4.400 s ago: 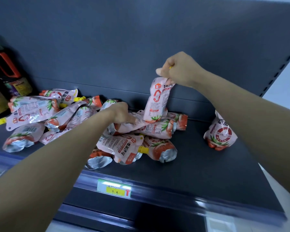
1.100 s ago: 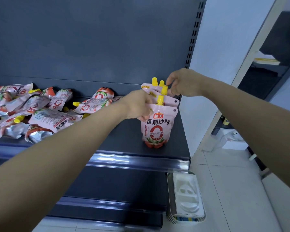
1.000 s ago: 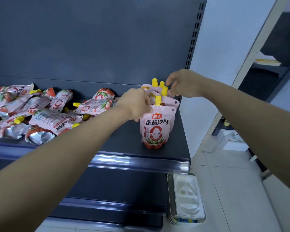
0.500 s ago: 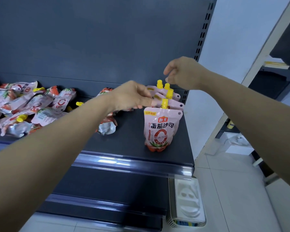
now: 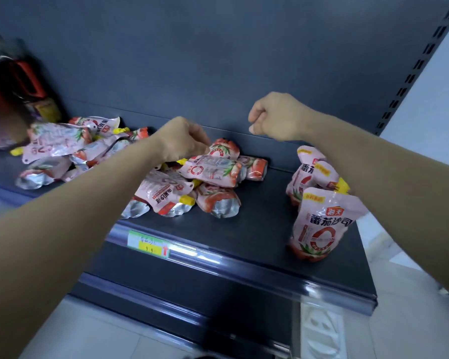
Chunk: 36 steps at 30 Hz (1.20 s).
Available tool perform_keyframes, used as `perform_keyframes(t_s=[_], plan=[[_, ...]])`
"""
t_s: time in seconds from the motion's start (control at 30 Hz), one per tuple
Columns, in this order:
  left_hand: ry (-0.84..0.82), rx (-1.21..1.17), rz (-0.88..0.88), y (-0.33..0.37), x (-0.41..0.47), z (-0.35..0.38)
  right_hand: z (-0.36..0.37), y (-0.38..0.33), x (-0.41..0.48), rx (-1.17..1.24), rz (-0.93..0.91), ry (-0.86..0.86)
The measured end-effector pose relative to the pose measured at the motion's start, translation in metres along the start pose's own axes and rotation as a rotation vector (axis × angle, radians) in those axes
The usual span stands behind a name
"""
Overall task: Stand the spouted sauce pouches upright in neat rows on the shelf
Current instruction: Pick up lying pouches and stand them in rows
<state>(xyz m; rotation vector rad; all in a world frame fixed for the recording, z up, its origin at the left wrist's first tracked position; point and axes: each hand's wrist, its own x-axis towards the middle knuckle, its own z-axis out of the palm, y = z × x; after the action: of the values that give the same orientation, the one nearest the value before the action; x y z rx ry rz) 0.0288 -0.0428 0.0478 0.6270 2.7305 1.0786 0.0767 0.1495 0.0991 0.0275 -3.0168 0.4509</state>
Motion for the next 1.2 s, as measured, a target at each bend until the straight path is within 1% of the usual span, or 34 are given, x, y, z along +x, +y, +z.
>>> perform_keyframes(t_s=[0.13,0.33,0.4,0.47,0.6,0.8,0.93,1.0,1.07,1.1,1.2], plan=[[-0.042,0.084,-0.019,-0.03,0.017,-0.007,0.029,-0.011,0.029,0.001,0.06,-0.071],[-0.11,0.237,-0.052,-0.071,0.047,-0.009,0.057,-0.013,0.062,-0.014,0.151,-0.114],[-0.158,0.27,-0.043,-0.08,0.055,-0.007,0.064,-0.012,0.07,-0.025,0.168,-0.127],[-0.24,0.308,-0.024,-0.087,0.061,-0.004,0.07,-0.01,0.077,-0.026,0.17,-0.153],[-0.362,0.292,-0.006,-0.098,0.073,0.0,0.079,-0.009,0.086,-0.02,0.176,-0.199],[-0.446,0.269,-0.009,-0.107,0.088,0.006,0.079,0.0,0.093,-0.016,0.212,-0.252],[-0.541,0.349,-0.022,-0.104,0.091,0.008,0.076,0.008,0.096,0.006,0.226,-0.27],[-0.533,0.367,-0.022,-0.102,0.09,0.008,0.076,0.01,0.098,0.003,0.21,-0.283],[-0.473,0.345,0.019,-0.1,0.088,0.009,0.075,0.012,0.1,-0.009,0.185,-0.29],[-0.445,0.311,0.033,-0.1,0.087,0.01,0.076,0.012,0.1,-0.017,0.177,-0.298],[-0.422,0.103,0.057,-0.1,0.085,0.013,0.076,0.012,0.101,-0.037,0.17,-0.334]])
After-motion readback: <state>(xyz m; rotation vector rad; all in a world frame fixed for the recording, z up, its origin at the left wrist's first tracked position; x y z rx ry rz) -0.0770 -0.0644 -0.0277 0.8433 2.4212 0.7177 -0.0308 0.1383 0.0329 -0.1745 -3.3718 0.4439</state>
